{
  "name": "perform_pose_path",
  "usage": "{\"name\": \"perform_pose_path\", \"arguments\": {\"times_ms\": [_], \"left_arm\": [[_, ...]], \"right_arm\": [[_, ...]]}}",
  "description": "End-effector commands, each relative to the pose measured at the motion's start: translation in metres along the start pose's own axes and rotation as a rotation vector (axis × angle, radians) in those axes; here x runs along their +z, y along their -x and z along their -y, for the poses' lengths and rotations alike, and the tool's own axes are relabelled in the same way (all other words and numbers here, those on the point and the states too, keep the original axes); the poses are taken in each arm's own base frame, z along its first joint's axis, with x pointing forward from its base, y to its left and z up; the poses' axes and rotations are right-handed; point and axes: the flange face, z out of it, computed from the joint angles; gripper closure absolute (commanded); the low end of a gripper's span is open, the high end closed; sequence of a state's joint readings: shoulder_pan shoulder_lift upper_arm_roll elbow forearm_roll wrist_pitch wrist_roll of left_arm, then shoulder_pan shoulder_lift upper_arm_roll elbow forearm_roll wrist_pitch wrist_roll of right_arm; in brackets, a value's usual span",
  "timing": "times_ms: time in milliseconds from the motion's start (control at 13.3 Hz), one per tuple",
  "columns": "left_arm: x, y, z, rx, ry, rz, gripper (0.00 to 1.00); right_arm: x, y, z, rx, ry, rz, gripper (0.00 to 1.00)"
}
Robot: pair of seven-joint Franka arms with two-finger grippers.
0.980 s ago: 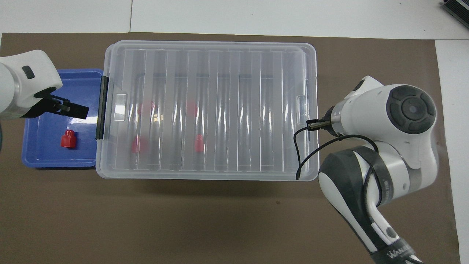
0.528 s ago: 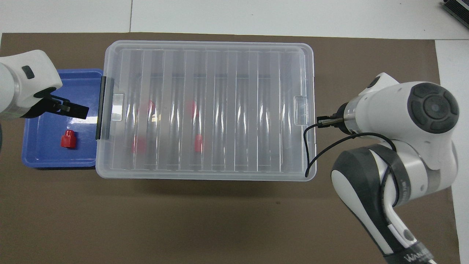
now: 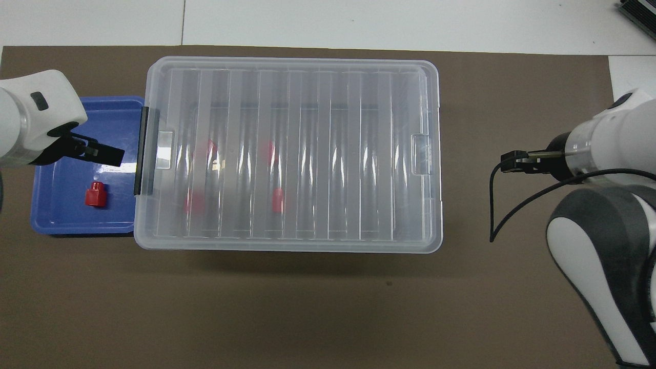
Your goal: Place red block in blue tray from box
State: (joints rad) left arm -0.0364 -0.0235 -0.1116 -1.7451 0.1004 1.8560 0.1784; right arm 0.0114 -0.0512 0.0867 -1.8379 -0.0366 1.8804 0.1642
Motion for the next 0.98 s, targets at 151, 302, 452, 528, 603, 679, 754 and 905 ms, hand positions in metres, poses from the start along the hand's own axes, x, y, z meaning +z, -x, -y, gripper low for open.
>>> {"name": "perform_pose_path", "arguments": {"times_ms": [151, 302, 452, 528, 603, 679, 754, 905], "left_arm": [[-0.002, 0.007, 0.000, -0.006, 0.005, -0.005, 0.00], [-0.002, 0.007, 0.000, -0.006, 0.005, -0.005, 0.00], [-0.002, 0.007, -0.001, -0.005, 0.005, -0.006, 0.00], [-0.002, 0.007, 0.000, -0.006, 0.005, -0.005, 0.00], [-0.002, 0.007, 0.000, -0.006, 0.005, -0.005, 0.00], [-0.002, 0.007, 0.000, -0.006, 0.005, -0.005, 0.00], [-0.002, 0.007, 0.000, -0.006, 0.005, -0.005, 0.00], [-0.002, 0.007, 0.000, -0.006, 0.005, -0.005, 0.00]], "right_arm": [[-0.061, -0.012, -0.004, 0.042, -0.026, 0.039, 0.00], [-0.080, -0.011, -0.007, 0.035, -0.005, 0.063, 0.00], [-0.073, -0.007, -0.008, 0.036, -0.003, 0.085, 0.00], [-0.072, -0.006, -0.009, 0.042, -0.002, 0.089, 0.00], [-0.070, -0.005, -0.010, 0.041, -0.003, 0.094, 0.00], [-0.069, -0.005, -0.013, 0.044, -0.008, 0.097, 0.00], [-0.069, -0.005, -0.015, 0.053, -0.012, 0.096, 0.00], [-0.070, -0.006, -0.016, 0.047, -0.013, 0.095, 0.00]]}}
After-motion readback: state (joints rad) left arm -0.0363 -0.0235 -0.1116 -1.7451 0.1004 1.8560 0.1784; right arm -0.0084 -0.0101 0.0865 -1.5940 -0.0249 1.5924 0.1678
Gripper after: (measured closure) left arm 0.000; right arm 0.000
